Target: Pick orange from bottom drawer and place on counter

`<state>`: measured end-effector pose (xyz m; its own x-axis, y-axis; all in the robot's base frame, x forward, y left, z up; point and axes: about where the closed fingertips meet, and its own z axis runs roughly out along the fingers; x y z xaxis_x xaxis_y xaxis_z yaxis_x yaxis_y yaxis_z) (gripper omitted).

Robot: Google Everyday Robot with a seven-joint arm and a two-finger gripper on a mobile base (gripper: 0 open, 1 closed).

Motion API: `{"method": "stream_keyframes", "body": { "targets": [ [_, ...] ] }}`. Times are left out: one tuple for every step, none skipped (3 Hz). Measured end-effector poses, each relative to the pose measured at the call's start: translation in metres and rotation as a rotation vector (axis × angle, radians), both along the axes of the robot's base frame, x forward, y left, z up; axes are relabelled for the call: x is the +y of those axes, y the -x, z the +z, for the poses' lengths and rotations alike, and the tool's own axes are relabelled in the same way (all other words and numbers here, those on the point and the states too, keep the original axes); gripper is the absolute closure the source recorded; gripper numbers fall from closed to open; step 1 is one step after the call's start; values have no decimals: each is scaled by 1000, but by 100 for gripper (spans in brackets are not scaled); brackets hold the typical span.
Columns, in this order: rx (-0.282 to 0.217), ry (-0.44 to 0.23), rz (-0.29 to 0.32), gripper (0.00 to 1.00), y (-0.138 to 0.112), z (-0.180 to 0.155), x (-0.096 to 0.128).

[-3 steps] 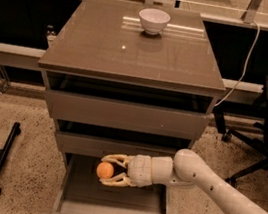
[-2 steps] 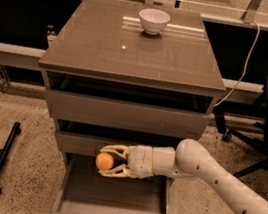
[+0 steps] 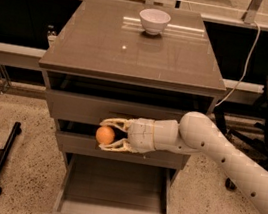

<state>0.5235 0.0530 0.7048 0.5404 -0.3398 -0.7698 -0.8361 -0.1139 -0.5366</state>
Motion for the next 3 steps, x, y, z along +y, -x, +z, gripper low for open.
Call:
{"method": "stream_keyframes", "body": {
  "targets": [
    [0, 0, 0, 100, 0, 0, 0],
    [-32, 1, -24, 100, 0, 12, -4],
    [-104, 0, -31, 100, -2, 39, -8]
  ]
}}
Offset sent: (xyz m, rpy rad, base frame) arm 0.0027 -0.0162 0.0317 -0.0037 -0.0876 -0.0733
